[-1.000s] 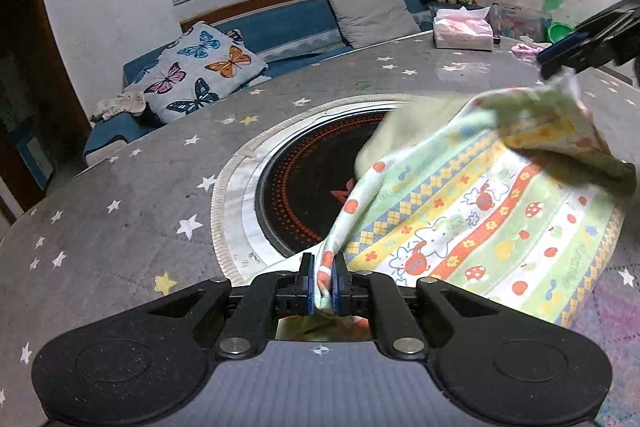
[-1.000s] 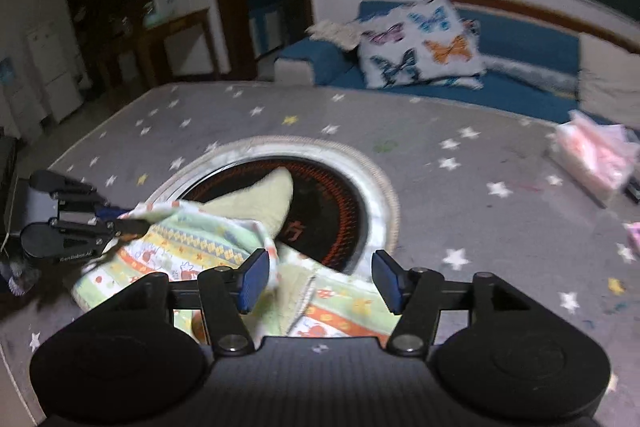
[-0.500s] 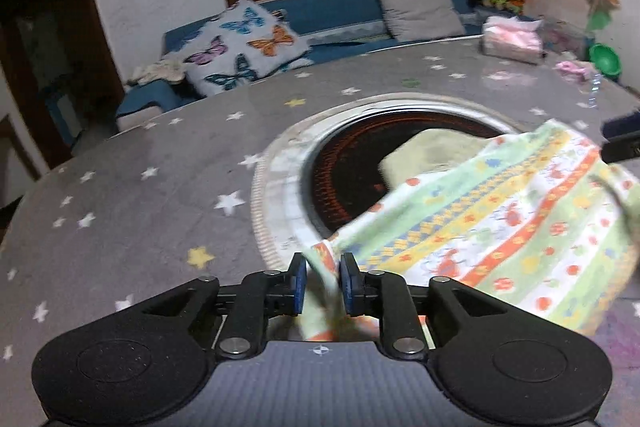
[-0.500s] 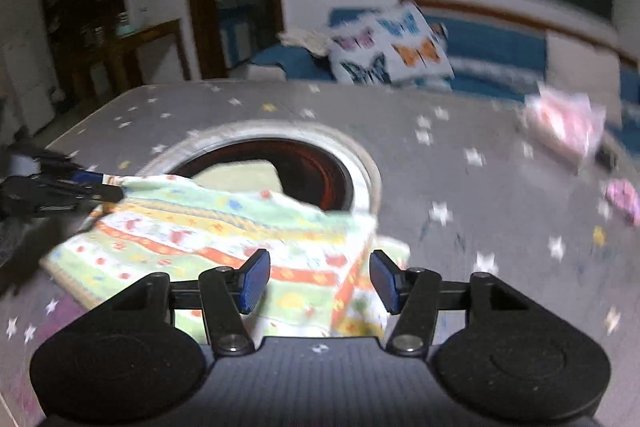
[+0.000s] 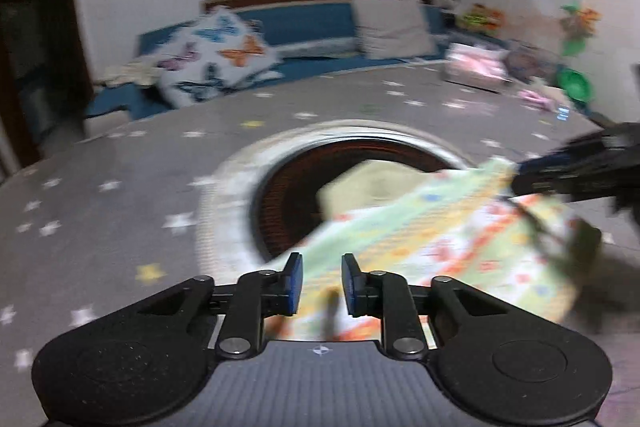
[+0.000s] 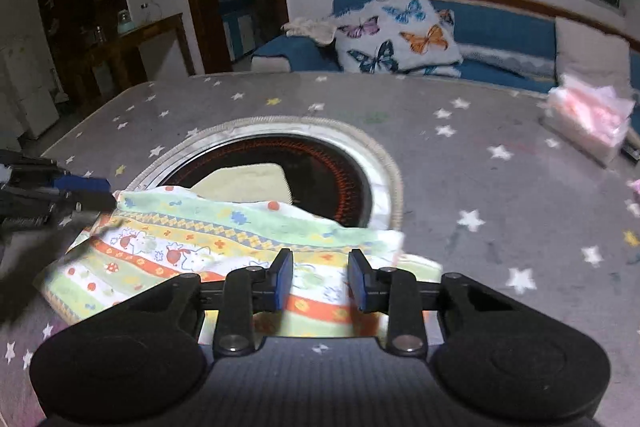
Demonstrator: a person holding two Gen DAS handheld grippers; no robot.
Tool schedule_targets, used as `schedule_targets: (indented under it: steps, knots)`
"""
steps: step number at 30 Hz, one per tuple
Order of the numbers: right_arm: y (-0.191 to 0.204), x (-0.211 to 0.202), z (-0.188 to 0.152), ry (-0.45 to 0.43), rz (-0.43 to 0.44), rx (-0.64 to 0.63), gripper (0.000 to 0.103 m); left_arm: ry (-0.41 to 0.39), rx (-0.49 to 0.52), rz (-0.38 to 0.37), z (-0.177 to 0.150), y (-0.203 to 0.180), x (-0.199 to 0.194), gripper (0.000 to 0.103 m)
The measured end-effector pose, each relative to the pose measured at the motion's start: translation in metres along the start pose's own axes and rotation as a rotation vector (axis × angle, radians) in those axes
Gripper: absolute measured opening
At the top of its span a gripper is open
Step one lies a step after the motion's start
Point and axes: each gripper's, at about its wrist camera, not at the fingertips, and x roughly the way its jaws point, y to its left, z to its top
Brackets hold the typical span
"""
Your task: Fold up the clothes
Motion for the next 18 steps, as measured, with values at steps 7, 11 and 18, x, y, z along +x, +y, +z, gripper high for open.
schedule_targets:
  steps: [7, 11, 18]
  knots:
    - [-0.013, 0.016, -0.003, 0.032, -0.044, 0.048, 0.014, 0.071, 0.032, -0.016, 0.016, -0.016, 0.048, 0.022]
    - [-0.006, 0.009, 0.002, 0.014, -0.038, 0.027, 0.016, 0.083, -0.009, 0.009, 0.023, -0.009, 0.06, 0.022]
    - [0.023, 0.04, 0.02, 0.024, 0.071, -0.027, 0.016, 0.039, 0.009, -0.019, 0.031, -0.02, 0.051, 0.023]
